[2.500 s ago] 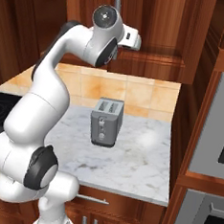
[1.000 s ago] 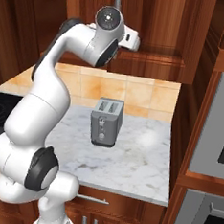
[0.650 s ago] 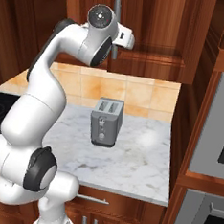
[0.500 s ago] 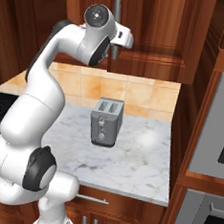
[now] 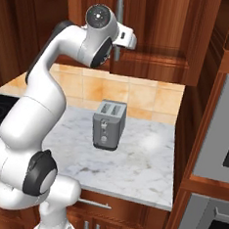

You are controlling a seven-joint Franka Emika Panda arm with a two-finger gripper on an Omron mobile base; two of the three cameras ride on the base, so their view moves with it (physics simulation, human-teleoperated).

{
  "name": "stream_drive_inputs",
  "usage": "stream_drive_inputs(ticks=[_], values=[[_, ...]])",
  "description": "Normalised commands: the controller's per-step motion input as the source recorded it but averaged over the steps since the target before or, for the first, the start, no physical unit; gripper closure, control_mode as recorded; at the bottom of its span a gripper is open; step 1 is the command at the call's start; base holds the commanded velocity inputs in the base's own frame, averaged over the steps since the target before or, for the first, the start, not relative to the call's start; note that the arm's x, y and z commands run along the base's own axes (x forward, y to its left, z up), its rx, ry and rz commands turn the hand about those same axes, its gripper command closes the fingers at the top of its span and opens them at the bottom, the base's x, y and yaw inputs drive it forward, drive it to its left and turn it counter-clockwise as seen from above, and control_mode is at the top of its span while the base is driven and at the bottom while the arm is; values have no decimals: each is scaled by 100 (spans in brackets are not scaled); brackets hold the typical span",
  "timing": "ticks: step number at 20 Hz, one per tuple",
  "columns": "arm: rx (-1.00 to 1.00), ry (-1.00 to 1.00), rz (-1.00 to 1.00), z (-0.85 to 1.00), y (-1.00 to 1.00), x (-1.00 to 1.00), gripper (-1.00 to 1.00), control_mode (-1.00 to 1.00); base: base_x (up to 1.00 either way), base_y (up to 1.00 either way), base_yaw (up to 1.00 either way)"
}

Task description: Open the cabinet, pick the kettle from the cabinet, and place it in the sink.

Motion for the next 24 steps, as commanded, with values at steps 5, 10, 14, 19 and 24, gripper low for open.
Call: stream_drive_inputs(ticks=[5, 10, 14, 19, 24], values=[[0, 0, 0, 1, 22, -4, 100, -100, 0, 0, 0], [0, 0, 0, 5, 11, -23, 100, -100, 0, 0, 0], [0, 0, 0, 4, 13, -27, 100, -100, 0, 0, 0], [0, 0, 0, 8, 8, -32, 100, -100, 0, 0, 0], [0, 0, 0, 12, 3, -37, 100, -100, 0, 0, 0]])
